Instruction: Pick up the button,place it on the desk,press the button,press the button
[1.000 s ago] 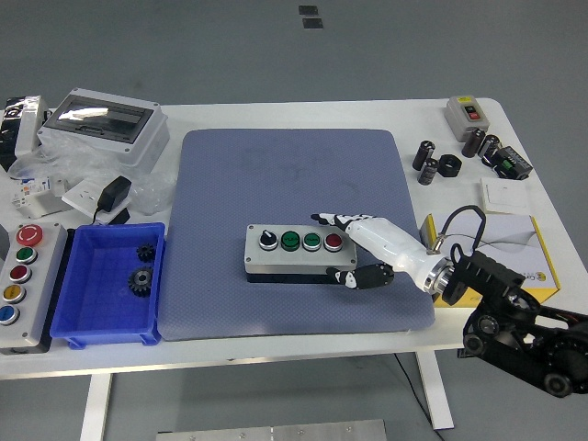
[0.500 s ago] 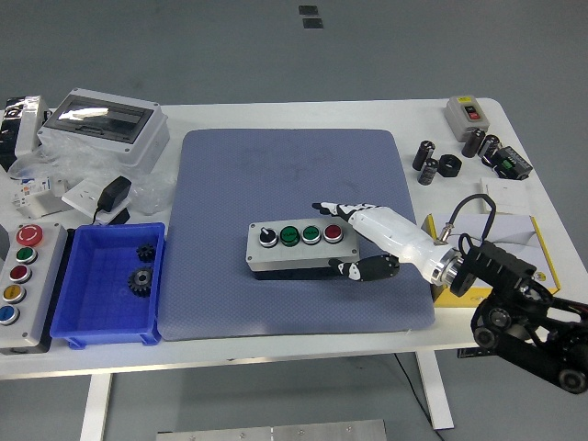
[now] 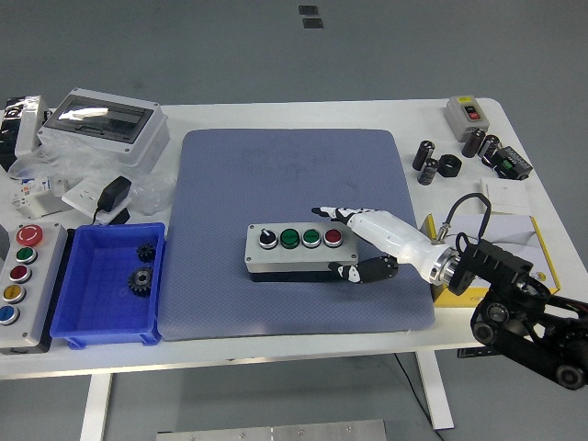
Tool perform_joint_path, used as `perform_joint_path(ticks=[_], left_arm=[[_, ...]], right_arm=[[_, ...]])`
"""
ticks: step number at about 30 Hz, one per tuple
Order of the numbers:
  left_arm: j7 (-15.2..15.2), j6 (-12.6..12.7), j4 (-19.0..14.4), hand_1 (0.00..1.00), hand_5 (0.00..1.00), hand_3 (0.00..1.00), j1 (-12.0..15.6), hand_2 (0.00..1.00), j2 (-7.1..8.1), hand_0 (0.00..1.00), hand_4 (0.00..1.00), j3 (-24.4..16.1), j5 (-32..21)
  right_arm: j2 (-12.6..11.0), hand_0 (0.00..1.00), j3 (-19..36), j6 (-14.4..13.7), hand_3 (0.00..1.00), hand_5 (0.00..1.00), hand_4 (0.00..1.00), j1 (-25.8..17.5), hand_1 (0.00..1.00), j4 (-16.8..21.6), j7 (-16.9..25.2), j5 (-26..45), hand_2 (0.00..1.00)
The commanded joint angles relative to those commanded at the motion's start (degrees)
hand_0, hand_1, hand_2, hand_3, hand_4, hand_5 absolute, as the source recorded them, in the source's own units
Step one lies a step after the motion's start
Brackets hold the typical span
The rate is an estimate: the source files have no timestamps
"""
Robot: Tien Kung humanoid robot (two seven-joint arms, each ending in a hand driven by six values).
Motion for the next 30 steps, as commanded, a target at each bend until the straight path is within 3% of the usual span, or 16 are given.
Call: perform_joint_path(ticks=[7, 8, 13, 14, 24, 30], left_arm=[[-0.1, -0.1, 0.0, 0.602, 0.218, 0.599, 0.0, 0.54, 0.12, 0.601, 0.588, 0.0, 0.4], [-0.1, -0.2, 0.0, 0.602, 0.213, 0.6, 0.0, 0.54, 0.14, 0.601, 0.585, 0.0, 0.4], [-0.1, -0.3, 0.0, 0.602, 0.213, 0.6, -0.1, 0.54, 0.25, 0.601, 0.585, -0.1, 0.8], [-0.1, -0.3, 0.0, 0.601, 0.21, 0.6, -0.1, 0.538, 0.27, 0.6, 0.584, -0.1, 0.8], [-0.2, -0.3, 0.0, 0.602, 0.208, 0.6, -0.1, 0.536, 0.24, 0.6, 0.585, -0.7, 1.6], [-0.3, -0.4, 0.0, 0.602, 0.208, 0.599, 0.0, 0.532, 0.28, 0.6, 0.586, -0.9, 2.1]], right_arm=[[0.1, 0.894, -0.4, 0.6, 0.998, 0.002, 0.58, -0.1, 0.872, -0.1, -0.1, 0.8, 0.956], [0.1, 0.998, -0.6, 0.6, 0.998, 0.058, 0.662, -0.1, 0.992, -0.1, -0.1, 0.9, 0.998], [0.1, 0.998, -1.0, 0.7, 0.998, 0.058, 0.662, -0.1, 0.992, 0.0, -0.2, 1.2, 0.998], [0.1, 0.998, -1.1, 0.8, 0.998, 0.112, 0.689, -0.1, 0.998, -0.1, -0.2, 1.2, 0.998], [0.3, 0.998, -0.7, 3.4, 0.998, 0.113, 0.684, -0.1, 0.998, 0.1, -1.8, 0.2, 0.998], [-1.3, 0.998, -0.4, 4.2, 0.998, 0.128, 0.69, 0.2, 0.998, 2.6, -2.1, -0.1, 0.998]])
